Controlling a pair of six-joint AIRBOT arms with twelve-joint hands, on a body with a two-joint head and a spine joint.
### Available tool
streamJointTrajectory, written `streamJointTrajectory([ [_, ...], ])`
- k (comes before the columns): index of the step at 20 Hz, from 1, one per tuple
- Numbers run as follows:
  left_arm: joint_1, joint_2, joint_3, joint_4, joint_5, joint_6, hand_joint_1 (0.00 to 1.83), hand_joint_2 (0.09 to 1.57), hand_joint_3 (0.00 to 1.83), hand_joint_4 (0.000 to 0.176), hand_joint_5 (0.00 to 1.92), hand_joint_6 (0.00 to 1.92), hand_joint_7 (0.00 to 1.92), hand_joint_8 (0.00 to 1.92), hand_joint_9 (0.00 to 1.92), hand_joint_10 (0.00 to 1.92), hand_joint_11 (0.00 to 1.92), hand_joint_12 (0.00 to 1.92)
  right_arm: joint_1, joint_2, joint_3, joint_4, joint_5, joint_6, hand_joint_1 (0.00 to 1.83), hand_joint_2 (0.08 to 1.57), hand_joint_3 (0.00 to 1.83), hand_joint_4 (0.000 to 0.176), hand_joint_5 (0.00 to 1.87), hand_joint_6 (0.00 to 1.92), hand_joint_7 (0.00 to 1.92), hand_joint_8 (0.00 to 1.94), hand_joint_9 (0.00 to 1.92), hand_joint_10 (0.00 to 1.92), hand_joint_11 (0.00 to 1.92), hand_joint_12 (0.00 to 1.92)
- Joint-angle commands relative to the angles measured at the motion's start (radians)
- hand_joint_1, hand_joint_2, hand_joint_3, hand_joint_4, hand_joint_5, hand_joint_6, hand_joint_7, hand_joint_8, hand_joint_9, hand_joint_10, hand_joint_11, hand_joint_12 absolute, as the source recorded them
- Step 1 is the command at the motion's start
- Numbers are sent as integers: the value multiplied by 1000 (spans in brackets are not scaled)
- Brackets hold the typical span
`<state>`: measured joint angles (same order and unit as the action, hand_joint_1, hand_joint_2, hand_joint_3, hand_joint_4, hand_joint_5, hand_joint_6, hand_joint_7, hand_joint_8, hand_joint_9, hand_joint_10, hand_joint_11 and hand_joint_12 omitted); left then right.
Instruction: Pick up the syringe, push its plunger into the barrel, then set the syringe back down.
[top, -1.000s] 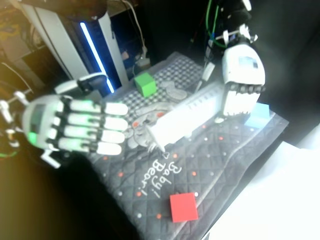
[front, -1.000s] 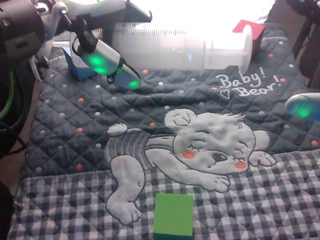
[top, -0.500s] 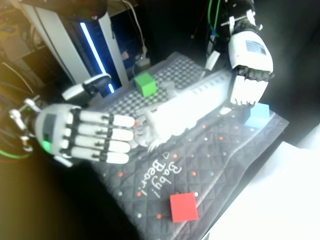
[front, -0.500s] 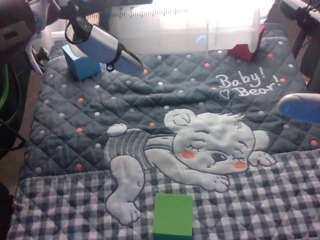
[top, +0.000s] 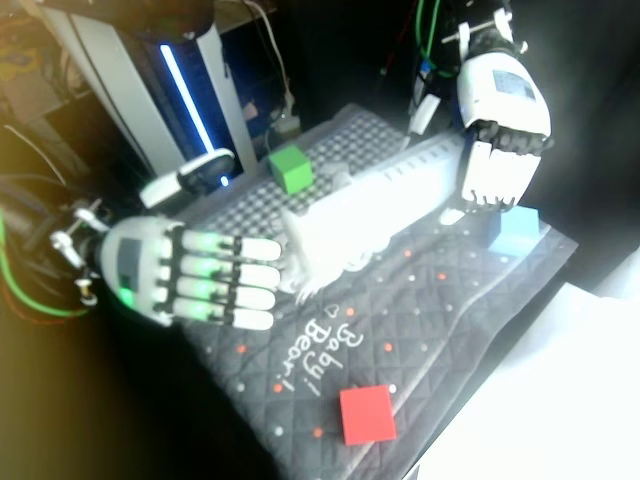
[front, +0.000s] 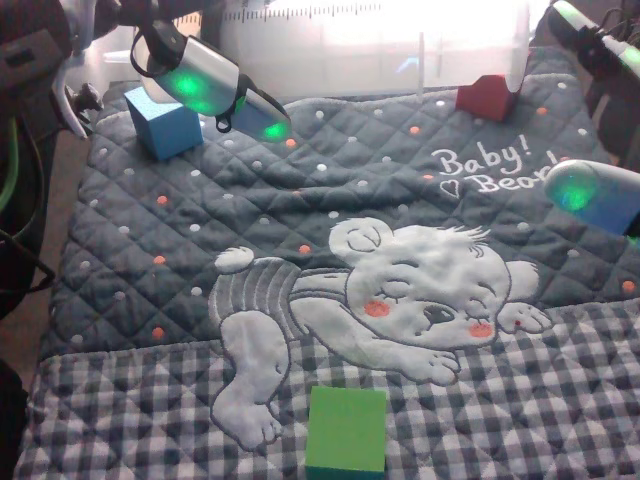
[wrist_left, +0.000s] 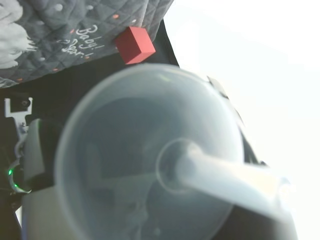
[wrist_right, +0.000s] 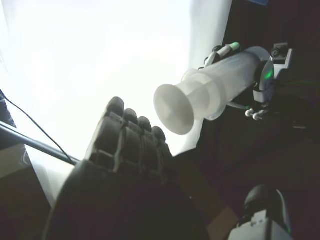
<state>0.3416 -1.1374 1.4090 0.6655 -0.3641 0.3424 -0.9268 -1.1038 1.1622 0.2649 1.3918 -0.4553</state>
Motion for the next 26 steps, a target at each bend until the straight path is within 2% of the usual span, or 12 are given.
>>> streamJointTrajectory([
  [1, -25, 3, -3, -36, -114, -11, 1392, 1190, 1, 0, 1227, 1921, 1429, 1921, 1556, 1921, 1609, 1921, 8, 1, 6, -3, 122, 12, 49, 869, 9, 0, 0, 0, 0, 0, 0, 0, 0, 50],
  [5, -32, -1, -6, -20, -111, -10, 1307, 1228, 14, 0, 1248, 1921, 1435, 1921, 1552, 1921, 1603, 1921, 12, -11, 12, -8, 121, 16, 46, 888, 9, 0, 0, 0, 0, 0, 0, 0, 6, 29],
  [9, -44, -9, -7, 9, -97, -10, 1250, 1241, 3, 0, 959, 1921, 1382, 1921, 1517, 1921, 1549, 1921, 21, -15, 15, -21, 111, 16, 51, 898, 4, 0, 0, 0, 0, 0, 0, 0, 0, 0],
  [11, -49, -14, -9, 25, -89, -10, 1280, 1239, 0, 0, 1114, 1921, 1426, 1921, 1540, 1921, 1574, 1921, 29, -17, 16, -28, 108, 16, 57, 883, 0, 0, 0, 0, 0, 0, 0, 0, 2, 1],
  [13, -53, -17, -8, 25, -91, -10, 1315, 1250, 4, 0, 742, 1921, 1427, 1921, 1541, 1921, 1530, 1921, 40, -22, 17, -38, 103, 16, 50, 881, 0, 0, 0, 0, 0, 0, 0, 0, 0, 0],
  [14, -54, -18, -8, 26, -91, -10, 1265, 1273, 12, 0, 252, 1305, 1357, 1921, 1515, 1921, 1492, 1921, 41, -23, 18, -40, 102, 16, 54, 885, 0, 0, 0, 0, 0, 0, 0, 0, 0, 0],
  [15, -56, -19, -8, 28, -91, -9, 1029, 1320, 136, 0, 444, 1690, 1278, 1921, 1443, 1921, 1430, 1921, 44, -25, 19, -43, 100, 16, 45, 901, 6, 0, 0, 0, 0, 0, 0, 0, 0, 0],
  [16, -57, -19, -8, 29, -91, -9, 1199, 1257, 118, 0, 858, 1875, 1293, 1921, 1440, 1921, 1440, 1921, 47, -26, 19, -46, 97, 16, 33, 910, 9, 0, 0, 0, 0, 0, 0, 0, 0, 0],
  [17, -58, -21, -8, 30, -91, -9, 1224, 1263, 122, 0, 1082, 1912, 1357, 1921, 1470, 1921, 1475, 1921, 50, -28, 20, -50, 95, 16, 27, 906, 6, 0, 0, 0, 0, 0, 0, 0, 0, 0],
  [19, -59, -23, -8, 35, -90, -9, 1274, 1238, 110, 0, 1154, 1921, 1404, 1921, 1503, 1921, 1510, 1921, 54, -29, 20, -55, 93, 16, 14, 916, 9, 0, 0, 0, 0, 0, 0, 0, 0, 0],
  [21, -59, -26, -8, 37, -89, -9, 1255, 1249, 107, 0, 973, 1921, 1423, 1921, 1519, 1921, 1487, 1921, 58, -30, 20, -59, 90, 16, 17, 922, 10, 0, 0, 0, 0, 0, 0, 0, 0, 0],
  [26, -66, -30, -8, 49, -84, -9, 1324, 1215, 71, 0, 1241, 1921, 1448, 1921, 1514, 1921, 1465, 1921, 74, -36, 23, -77, 75, 16, 25, 932, 8, 0, 0, 0, 0, 0, 0, 0, 0, 0],
])
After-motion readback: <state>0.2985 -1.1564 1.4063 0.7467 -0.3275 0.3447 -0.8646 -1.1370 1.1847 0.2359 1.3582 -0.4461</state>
